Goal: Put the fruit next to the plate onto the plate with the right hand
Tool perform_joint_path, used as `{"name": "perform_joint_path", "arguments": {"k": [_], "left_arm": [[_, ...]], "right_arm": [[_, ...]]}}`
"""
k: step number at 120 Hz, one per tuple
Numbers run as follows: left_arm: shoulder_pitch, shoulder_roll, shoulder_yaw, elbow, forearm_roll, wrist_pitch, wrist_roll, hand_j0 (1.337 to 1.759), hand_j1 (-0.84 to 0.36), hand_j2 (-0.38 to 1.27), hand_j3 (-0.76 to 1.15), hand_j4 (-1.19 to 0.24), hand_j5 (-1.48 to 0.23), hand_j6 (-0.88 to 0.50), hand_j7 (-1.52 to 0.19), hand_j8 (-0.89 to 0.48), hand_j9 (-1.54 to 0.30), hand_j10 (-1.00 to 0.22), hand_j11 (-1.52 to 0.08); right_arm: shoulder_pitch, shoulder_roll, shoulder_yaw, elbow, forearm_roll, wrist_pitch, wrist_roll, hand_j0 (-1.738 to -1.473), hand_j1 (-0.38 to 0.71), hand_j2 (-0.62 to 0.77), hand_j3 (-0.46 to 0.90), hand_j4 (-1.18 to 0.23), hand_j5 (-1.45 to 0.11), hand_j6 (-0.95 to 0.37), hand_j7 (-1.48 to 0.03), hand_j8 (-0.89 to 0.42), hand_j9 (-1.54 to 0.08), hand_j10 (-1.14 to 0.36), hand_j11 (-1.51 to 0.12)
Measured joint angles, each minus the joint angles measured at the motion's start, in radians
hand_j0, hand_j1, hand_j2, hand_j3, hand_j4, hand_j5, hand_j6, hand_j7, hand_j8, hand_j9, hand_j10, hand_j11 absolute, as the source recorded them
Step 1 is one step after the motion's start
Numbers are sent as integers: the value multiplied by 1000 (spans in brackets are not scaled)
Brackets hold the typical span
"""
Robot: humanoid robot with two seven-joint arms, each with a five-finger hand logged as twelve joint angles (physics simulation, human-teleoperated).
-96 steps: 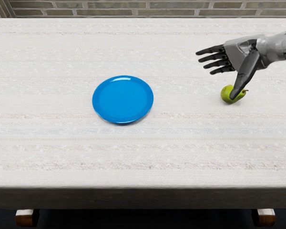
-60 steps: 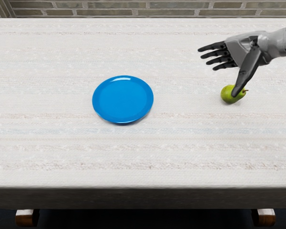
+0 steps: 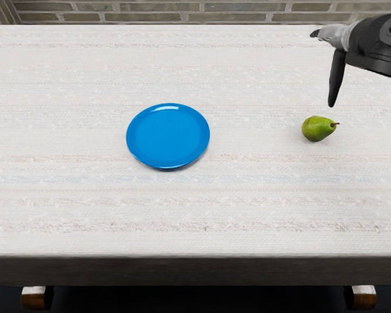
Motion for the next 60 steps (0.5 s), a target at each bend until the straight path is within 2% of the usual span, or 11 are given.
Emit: {"name": "perform_joint_path", "arguments": {"k": [27, 60], "left_arm": [[0, 0, 0, 0, 0, 0, 0, 1658, 349, 1, 0, -1, 0, -1, 0, -1, 0, -1, 0], [0, 0, 0, 0, 0, 0, 0, 1658, 349, 1, 0, -1, 0, -1, 0, -1, 0, -1, 0]], "right_arm": [[-75, 31, -31, -22, -3, -81, 0, -1658, -349, 1, 0, -3, 0, -4, 0, -3, 0, -2, 0], [-289, 38, 159, -93, -57, -163, 0, -1658, -349, 1, 0, -3, 0, -4, 0, -3, 0, -2, 0]]}}
